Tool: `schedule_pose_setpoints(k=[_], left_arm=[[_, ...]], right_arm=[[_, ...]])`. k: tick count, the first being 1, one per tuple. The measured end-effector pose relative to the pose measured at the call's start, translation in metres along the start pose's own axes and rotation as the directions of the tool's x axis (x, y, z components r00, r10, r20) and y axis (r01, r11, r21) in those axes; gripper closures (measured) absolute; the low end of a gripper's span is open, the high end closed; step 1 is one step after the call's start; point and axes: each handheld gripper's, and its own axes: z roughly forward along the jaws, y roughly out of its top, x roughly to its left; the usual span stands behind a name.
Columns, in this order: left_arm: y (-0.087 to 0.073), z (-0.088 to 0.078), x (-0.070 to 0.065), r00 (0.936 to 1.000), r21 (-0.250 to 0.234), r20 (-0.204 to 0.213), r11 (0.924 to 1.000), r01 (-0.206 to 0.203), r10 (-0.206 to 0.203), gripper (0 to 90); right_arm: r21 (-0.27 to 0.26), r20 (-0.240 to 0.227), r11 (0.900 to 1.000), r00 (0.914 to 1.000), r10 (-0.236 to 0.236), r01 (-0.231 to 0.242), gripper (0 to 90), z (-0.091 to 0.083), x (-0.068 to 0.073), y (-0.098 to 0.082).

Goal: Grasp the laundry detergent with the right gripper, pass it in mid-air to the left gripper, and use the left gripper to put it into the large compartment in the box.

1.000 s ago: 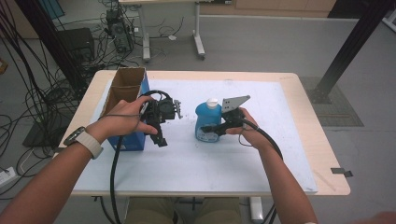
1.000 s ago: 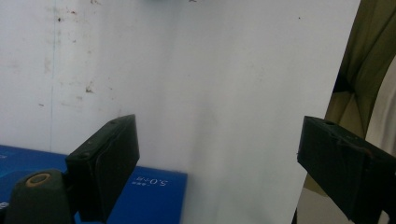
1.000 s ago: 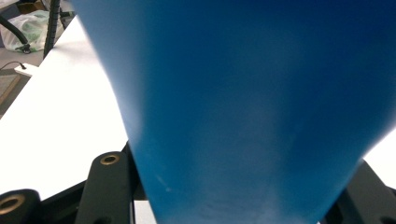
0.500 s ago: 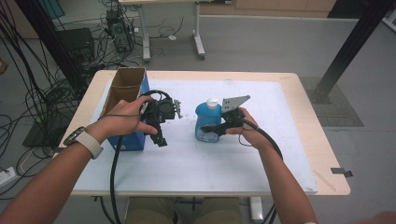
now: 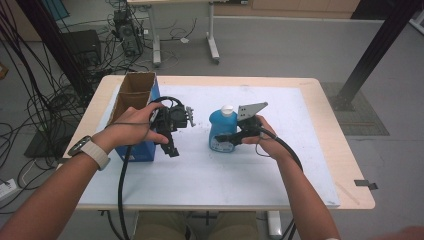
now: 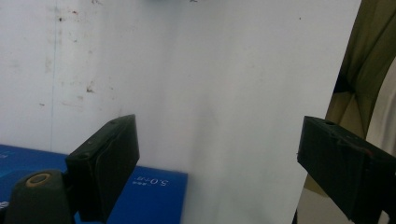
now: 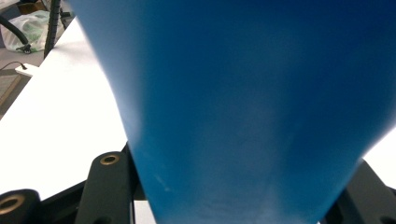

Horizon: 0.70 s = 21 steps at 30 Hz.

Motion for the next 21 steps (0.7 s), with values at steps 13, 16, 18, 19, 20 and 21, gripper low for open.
schedule_pose_setpoints(k=[13, 16, 18, 19, 20, 21], left_arm=[[0.0001, -0.0001, -0.0002, 1.0, 0.001, 0.0, 1.0, -0.001, 0.001, 13.2], [0.0001, 0.0, -0.0002, 1.0, 0.0, 0.0, 1.0, -0.001, 0.001, 13.2], [0.0002, 0.0, -0.0003, 1.0, -0.001, 0.0, 1.0, -0.001, 0.001, 13.2], [0.0002, 0.0001, -0.0002, 1.0, 0.0, 0.0, 1.0, -0.001, 0.001, 13.1], [0.0002, 0.0002, -0.0002, 1.0, 0.0, 0.0, 1.0, -0.001, 0.001, 13.2], [0.0003, 0.0001, -0.0001, 1.0, 0.0, 0.001, 1.0, -0.001, 0.001, 13.1]], right_arm=[[0.0, -0.002, 1.0, 1.0, 0.001, -0.001, 42.8, 0.0001, -0.0003, 0.0], [0.001, -0.002, 1.0, 1.0, 0.001, -0.001, 42.9, 0.0001, -0.0003, 0.0001], [0.001, -0.002, 1.0, 1.0, 0.001, -0.001, 42.8, 0.0001, -0.0003, 0.0001], [0.001, -0.001, 1.0, 1.0, 0.001, -0.001, 42.8, 0.0001, -0.0003, 0.0001], [0.001, -0.002, 1.0, 1.0, 0.002, -0.002, 42.8, 0.0001, -0.0004, 0.0001], [0.001, -0.002, 1.0, 1.0, 0.002, -0.002, 42.8, 0.0001, -0.0004, 0.0001]])
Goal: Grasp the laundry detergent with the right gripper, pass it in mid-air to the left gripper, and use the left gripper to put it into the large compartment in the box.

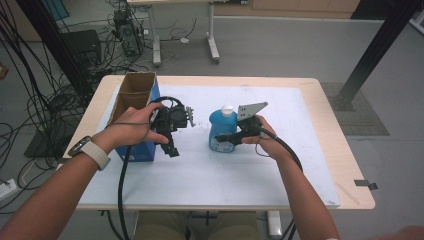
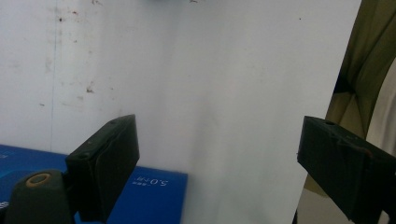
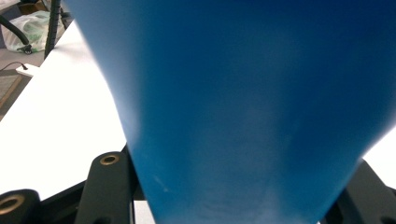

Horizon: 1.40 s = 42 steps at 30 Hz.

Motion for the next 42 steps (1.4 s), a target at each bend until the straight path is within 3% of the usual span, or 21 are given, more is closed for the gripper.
schedule_pose_setpoints(k=[20, 26, 36, 42], left_arm=[[0.0, -0.001, 0.0, 1.0, -0.005, 0.001, 1.0, 0.006, -0.006, 12.6], [0.0, -0.003, -0.002, 0.9997, -0.005, 0.002, 0.9997, 0.024, -0.024, 10.7], [-0.001, -0.011, -0.008, 0.9995, -0.008, -0.01, 0.9995, 0.031, -0.031, 10.0], [0.003, -0.025, -0.012, 0.9994, -0.025, -0.021, 0.9993, 0.027, -0.027, 7.9]], right_arm=[[0.009, 0.001, 1.0, 1.0, -0.004, 0.003, 43.0, 0.0, 0.0, 0.001], [0.011, 0.005, 1.0, 1.0, -0.007, 0.007, 43.2, 0.0, 0.001, 0.002], [-0.006, -0.006, 1.0, 1.0, 0.008, -0.008, 43.2, -0.003, 0.002, 0.005], [-0.007, -0.009, 1.0, 0.9999, 0.009, -0.009, 43.2, -0.011, 0.008, 0.012]])
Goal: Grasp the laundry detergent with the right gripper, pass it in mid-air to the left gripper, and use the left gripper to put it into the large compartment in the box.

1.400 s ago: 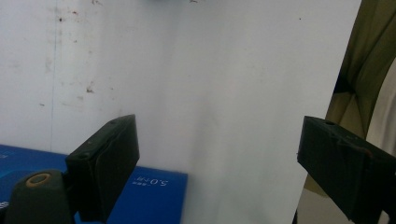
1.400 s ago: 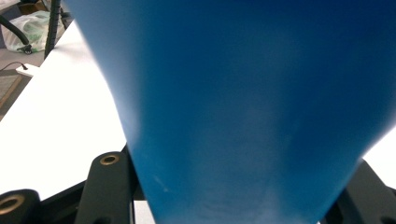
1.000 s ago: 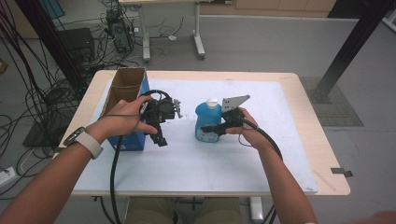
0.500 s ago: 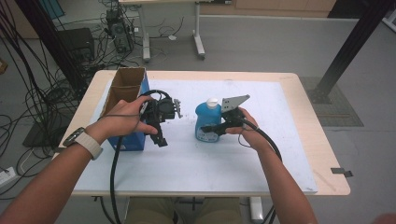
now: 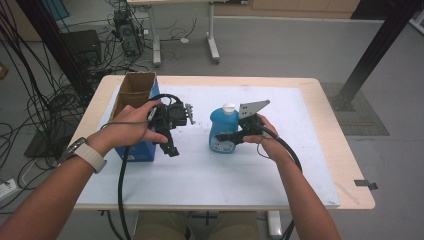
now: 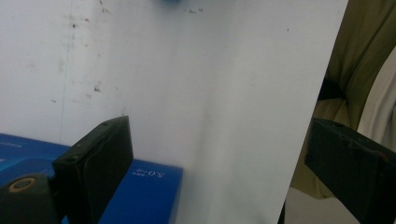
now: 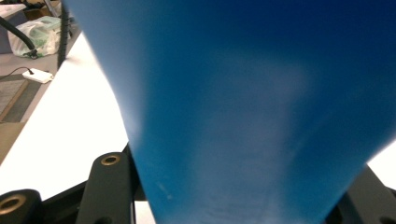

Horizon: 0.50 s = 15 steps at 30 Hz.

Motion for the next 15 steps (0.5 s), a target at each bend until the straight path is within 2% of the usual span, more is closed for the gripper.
schedule_pose_setpoints(k=[12, 15], left_arm=[[0.011, -0.019, -0.012, 0.9998, 0.005, -0.016, 1.0, -0.007, 0.007, 7.2], [0.016, -0.027, -0.015, 0.9997, -0.017, -0.025, 0.9999, -0.002, 0.001, 7.1]], right_arm=[[0.023, -0.031, 1.0, 0.9994, -0.012, 0.013, 43.2, -0.017, 0.021, 0.014], [0.025, -0.039, 1.0, 0.9991, -0.016, 0.017, 43.2, -0.021, 0.027, 0.018]])
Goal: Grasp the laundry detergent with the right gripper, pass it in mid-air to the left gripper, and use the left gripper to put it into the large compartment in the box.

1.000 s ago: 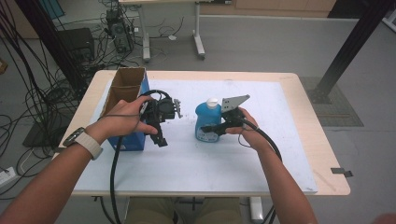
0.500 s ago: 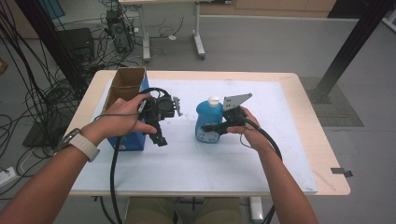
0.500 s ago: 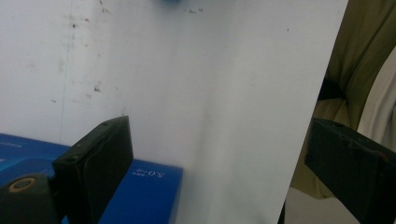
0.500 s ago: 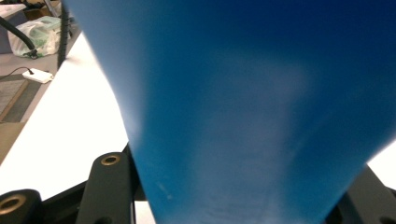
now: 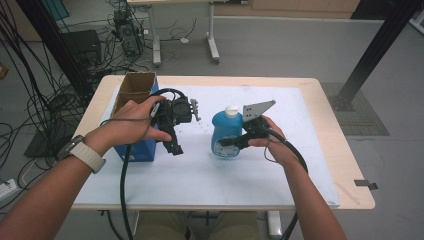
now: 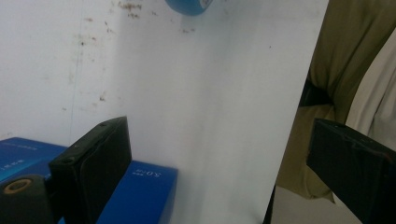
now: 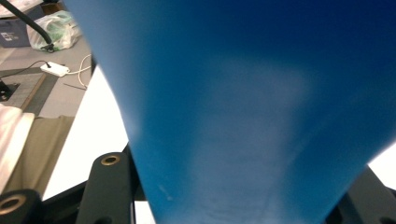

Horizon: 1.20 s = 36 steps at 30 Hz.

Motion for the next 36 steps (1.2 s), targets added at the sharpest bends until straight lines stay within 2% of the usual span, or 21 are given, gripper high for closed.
schedule_pose_setpoints(k=[8, 11, 21, 30, 36], left_arm=[[0.015, -0.019, -0.007, 0.9992, -0.012, -0.023, 0.9994, -0.033, 0.033, 6.8], [0.021, -0.025, -0.011, 0.9989, -0.027, -0.016, 0.9986, -0.045, 0.045, 6.9], [0.044, -0.039, -0.016, 0.9951, -0.013, -0.011, 0.9951, -0.098, 0.098, 6.8], [0.061, -0.047, -0.016, 0.9909, -0.006, 0.004, 0.9909, -0.135, 0.135, 6.5], [0.067, -0.049, -0.014, 0.9896, -0.006, 0.015, 0.9897, -0.143, 0.143, 6.0]], right_arm=[[0.002, -0.038, 1.0, 0.9989, -0.027, 0.028, 43.2, -0.007, 0.018, 0.012], [0.001, -0.046, 0.999, 0.9982, -0.039, 0.039, 43.2, -0.008, 0.024, 0.016], [-0.014, -0.067, 0.999, 0.9967, -0.046, 0.045, 43.2, -0.008, 0.038, 0.024], [-0.003, -0.091, 0.999, 0.9951, -0.039, 0.039, 43.3, -0.004, 0.042, 0.028], [0.003, -0.107, 0.999, 0.9937, -0.034, 0.035, 43.3, 0.001, 0.043, 0.029]])
